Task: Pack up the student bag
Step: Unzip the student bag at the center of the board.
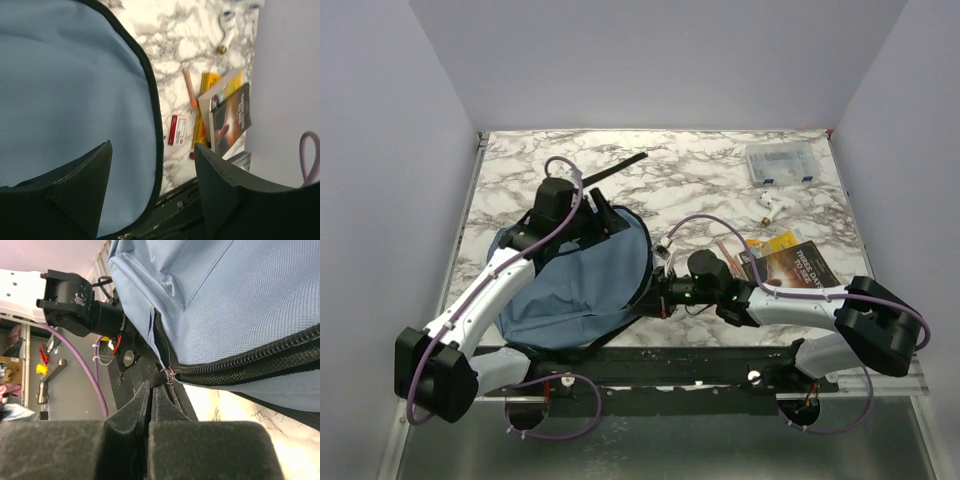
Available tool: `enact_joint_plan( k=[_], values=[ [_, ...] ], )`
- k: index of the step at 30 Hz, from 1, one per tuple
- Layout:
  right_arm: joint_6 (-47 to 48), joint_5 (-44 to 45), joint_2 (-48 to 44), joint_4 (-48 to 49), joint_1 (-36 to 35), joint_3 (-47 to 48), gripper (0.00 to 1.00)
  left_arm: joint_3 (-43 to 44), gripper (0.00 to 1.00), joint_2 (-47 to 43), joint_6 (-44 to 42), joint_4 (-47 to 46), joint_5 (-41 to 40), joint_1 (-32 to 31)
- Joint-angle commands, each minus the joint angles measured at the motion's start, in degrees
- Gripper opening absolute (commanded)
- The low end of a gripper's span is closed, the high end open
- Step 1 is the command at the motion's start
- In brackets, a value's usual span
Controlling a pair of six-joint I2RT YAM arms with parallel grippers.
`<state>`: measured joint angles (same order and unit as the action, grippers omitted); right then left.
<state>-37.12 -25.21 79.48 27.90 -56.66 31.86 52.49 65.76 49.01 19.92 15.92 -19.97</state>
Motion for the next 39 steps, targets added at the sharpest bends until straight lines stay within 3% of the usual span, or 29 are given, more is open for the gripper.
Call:
enact_joint_plan(
  k=[1, 7, 15, 16, 19, 22, 32, 39],
  values=[
    [-0.9, -2.2, -2.2, 7.8, 0.9, -3.5, 0.01, 5.2, 0.68, 7.5, -6.5, 6.4, -2.1, -6.7],
    [-0.8, -2.8, -4.8, 9.6, 1.9, -6.2, 0.01, 14.1, 0.68, 19.9, -6.8, 9.7, -2.9, -14.4],
    [-0.7, -3.1, -3.7, 9.8, 2.7, -5.8, 0.01, 20.5, 0.64, 29.0, -10.9, 13.7, -5.5, -18.2],
    [-0.6, -3.2, -3.5, 9.8, 2.7, -5.7, 0.01, 20.9, 0.59, 29.7, -11.4, 13.9, -5.8, -18.2],
    [0.2, -3.5, -2.7, 9.2, 2.7, -5.0, 0.01, 22.2, 0.26, 30.9, -14.3, 14.2, -7.0, -17.7],
    [2.6, -4.1, -1.8, 6.3, 2.7, -3.5, 0.01, 25.1, 0.01, 31.3, -16.7, 14.5, -7.7, -15.5],
    [7.6, -2.8, -0.5, -5.3, 2.4, 1.9, 0.01, 30.7, 0.00, 21.8, -12.3, 12.8, -17.2, -8.8],
    [7.4, -2.0, 11.7, -7.9, -2.2, 10.1, 0.01, 29.0, 0.00, 17.2, -10.0, 10.9, -14.3, -8.6]
  ],
)
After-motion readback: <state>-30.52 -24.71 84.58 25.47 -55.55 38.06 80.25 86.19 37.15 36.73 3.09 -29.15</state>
